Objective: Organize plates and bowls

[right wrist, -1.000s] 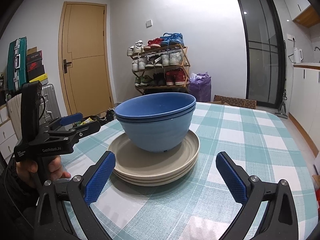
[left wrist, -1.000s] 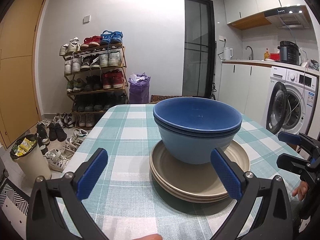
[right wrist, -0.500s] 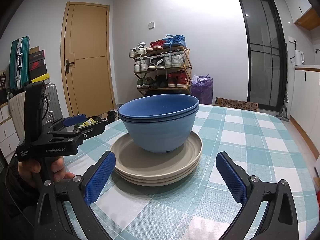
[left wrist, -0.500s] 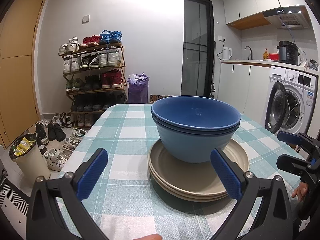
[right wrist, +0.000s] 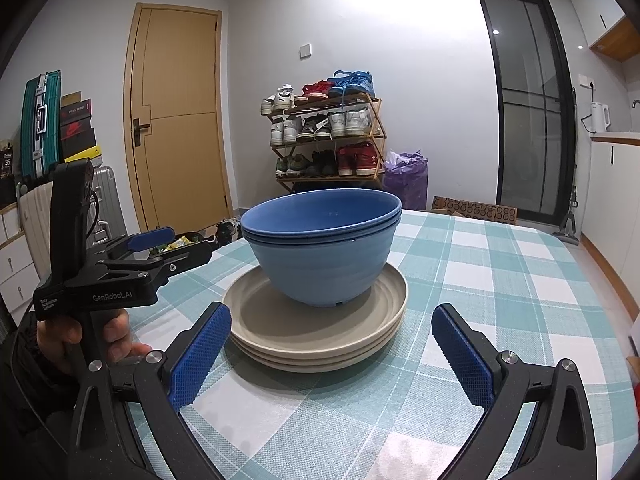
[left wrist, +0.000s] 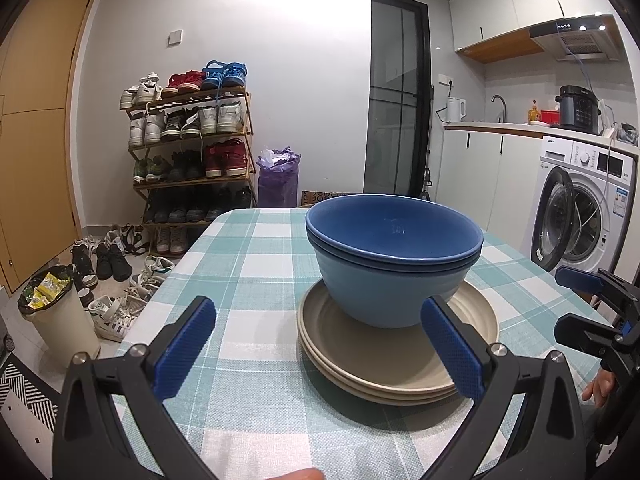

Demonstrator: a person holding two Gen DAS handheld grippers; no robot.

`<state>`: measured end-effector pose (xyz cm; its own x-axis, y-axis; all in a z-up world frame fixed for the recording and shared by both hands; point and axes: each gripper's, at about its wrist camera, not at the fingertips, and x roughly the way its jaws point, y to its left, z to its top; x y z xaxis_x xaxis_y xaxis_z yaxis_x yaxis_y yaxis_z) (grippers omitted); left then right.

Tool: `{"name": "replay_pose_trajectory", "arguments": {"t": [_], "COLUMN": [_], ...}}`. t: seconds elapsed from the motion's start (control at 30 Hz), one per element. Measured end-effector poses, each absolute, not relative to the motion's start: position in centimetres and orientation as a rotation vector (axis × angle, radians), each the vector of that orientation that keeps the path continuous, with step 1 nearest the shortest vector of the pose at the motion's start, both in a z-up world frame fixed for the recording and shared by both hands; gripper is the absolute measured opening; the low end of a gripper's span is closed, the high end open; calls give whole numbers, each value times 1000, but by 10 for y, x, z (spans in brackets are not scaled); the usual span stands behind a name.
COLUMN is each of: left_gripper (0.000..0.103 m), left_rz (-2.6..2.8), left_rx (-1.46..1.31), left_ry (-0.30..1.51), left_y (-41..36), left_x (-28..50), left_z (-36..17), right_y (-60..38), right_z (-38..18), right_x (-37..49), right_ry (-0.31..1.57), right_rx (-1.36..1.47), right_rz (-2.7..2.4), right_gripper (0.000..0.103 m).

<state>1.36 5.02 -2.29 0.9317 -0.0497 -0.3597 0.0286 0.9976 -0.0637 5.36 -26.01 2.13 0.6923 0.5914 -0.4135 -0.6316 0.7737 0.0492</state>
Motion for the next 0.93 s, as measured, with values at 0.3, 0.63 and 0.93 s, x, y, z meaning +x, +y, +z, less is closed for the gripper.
{"name": "replay_pose_trajectory", "arguments": {"t": [0.3,0.63,0.93], "left_gripper": [103,103,103], "left_rz": [-39,-47,-70], "left_rx": [-60,-68,-67], "left_ry": [366,362,370], "left_y": [51,50,46], "left_x": [13,12,12], "left_z": [-22,-22,-24], "right_y": [-260,-256,-256], "right_z": [21,20,20], "right_x": [54,53,52], "right_ry": [425,431,429], "right_rx": [-97,-103,-104], "right_rz": [687,704,705], "right_gripper": [102,102,102]}}
